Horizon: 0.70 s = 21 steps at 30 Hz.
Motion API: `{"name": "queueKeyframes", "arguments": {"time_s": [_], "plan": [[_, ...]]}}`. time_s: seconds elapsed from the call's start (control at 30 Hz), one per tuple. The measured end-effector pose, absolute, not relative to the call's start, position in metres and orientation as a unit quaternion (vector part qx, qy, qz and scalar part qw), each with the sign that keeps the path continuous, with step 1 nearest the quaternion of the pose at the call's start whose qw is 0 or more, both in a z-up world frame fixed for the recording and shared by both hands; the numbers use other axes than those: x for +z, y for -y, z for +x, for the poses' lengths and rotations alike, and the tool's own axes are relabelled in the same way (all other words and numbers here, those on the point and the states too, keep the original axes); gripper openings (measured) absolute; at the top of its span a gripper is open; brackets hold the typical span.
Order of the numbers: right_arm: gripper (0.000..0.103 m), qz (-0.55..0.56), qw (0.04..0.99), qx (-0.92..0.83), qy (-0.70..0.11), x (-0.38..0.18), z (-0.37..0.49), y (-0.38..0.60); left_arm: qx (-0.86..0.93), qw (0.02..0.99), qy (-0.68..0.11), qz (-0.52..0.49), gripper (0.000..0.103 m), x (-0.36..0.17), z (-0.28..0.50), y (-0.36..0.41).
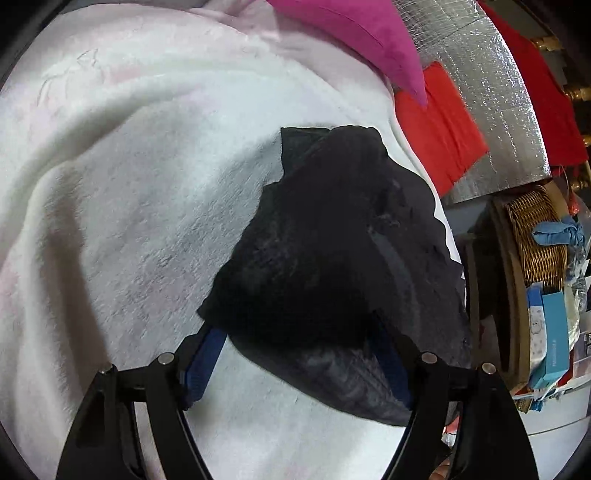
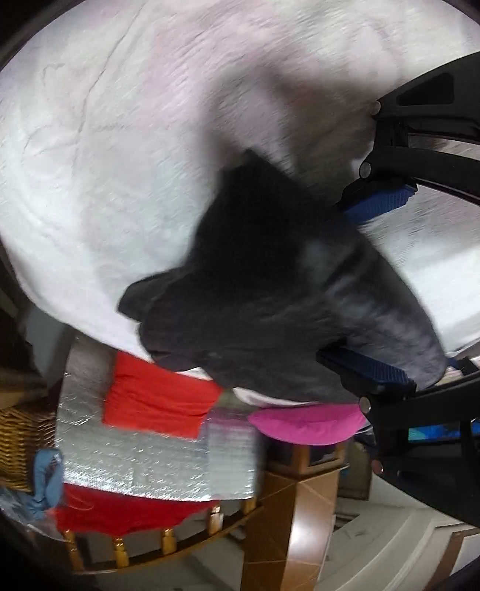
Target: Fold large clothes
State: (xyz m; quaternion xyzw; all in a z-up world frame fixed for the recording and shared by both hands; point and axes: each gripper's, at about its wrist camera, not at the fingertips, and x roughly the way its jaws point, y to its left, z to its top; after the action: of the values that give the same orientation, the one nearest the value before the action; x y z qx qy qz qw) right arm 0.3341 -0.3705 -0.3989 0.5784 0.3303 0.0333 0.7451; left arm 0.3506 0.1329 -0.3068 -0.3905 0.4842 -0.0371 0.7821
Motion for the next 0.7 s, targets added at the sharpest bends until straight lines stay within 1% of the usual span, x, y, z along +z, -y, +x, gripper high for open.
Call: {"name": "queueKeyframes", "arguments": {"time_s": [0.17, 0.2, 0.23, 0.27, 0.3, 0.33, 0.37, 0.5, 0.6, 0.7], "plan": [[0.070, 0.547, 0.777, 0.019, -0.310, -0.393, 0.345, 0.367, -0.040, 0.784, -0.470, -0.403, 0.077, -0.310, 0.358, -0.133], [0.063, 0.532, 0.788, 0.017, -0.308, -0.389, 0.347, 0.364, -0.042, 0.789, -0.463, -0.400, 0.075, -0.309, 0.357, -0.132], [0.054, 0.518, 0.798, 0.015, -0.308, -0.385, 0.347, 0.362, -0.043, 0.798, -0.458, -0.389, 0.065, -0.307, 0.357, -0.130], [0.051, 0.497, 0.811, 0.009, -0.309, -0.380, 0.348, 0.358, -0.043, 0.808, -0.456, -0.372, 0.057, -0.303, 0.358, -0.127], [0.046, 0.483, 0.821, 0.008, -0.306, -0.375, 0.348, 0.356, -0.047, 0.819, -0.452, -0.351, 0.054, -0.298, 0.358, -0.123], [0.041, 0.476, 0.826, 0.008, -0.302, -0.371, 0.344, 0.357, -0.051, 0.828, -0.447, -0.335, 0.048, -0.293, 0.359, -0.119], [0.040, 0.468, 0.833, 0.009, -0.296, -0.367, 0.342, 0.356, -0.054, 0.833, -0.443, -0.326, 0.044, -0.290, 0.359, -0.117], [0.035, 0.423, 0.864, 0.003, -0.272, -0.343, 0.335, 0.348, -0.064, 0.852, -0.425, -0.299, 0.040, -0.273, 0.349, -0.113], [0.035, 0.401, 0.882, 0.008, -0.248, -0.325, 0.324, 0.345, -0.074, 0.853, -0.425, -0.295, 0.039, -0.264, 0.338, -0.112], [0.035, 0.400, 0.882, 0.012, -0.247, -0.322, 0.310, 0.351, -0.073, 0.853, -0.438, -0.273, 0.040, -0.262, 0.326, -0.106]]}}
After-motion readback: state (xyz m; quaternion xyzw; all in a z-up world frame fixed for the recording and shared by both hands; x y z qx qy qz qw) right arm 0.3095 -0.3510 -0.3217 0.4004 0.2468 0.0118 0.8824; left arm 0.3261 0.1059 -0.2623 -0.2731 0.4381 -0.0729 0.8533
